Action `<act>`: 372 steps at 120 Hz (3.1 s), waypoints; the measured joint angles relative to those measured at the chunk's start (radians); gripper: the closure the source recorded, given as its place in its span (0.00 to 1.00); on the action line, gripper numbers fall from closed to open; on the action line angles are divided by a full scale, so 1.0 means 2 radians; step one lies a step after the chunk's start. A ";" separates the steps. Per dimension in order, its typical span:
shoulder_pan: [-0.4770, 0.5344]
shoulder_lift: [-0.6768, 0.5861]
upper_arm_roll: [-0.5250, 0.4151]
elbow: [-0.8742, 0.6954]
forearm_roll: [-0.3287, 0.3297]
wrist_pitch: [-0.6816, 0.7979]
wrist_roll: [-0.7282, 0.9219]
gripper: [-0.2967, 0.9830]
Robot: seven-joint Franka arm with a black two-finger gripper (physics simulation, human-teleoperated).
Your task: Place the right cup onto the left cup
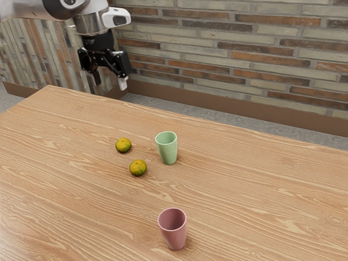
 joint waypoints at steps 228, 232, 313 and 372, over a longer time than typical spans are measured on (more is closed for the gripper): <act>-0.022 -0.059 -0.087 -0.332 -0.027 0.236 -0.035 0.25; -0.028 -0.060 -0.088 -0.335 -0.027 0.236 -0.037 0.25; -0.031 -0.062 -0.121 -0.381 -0.042 0.251 -0.067 0.25; -0.034 -0.025 -0.135 -0.375 -0.046 0.266 -0.076 0.25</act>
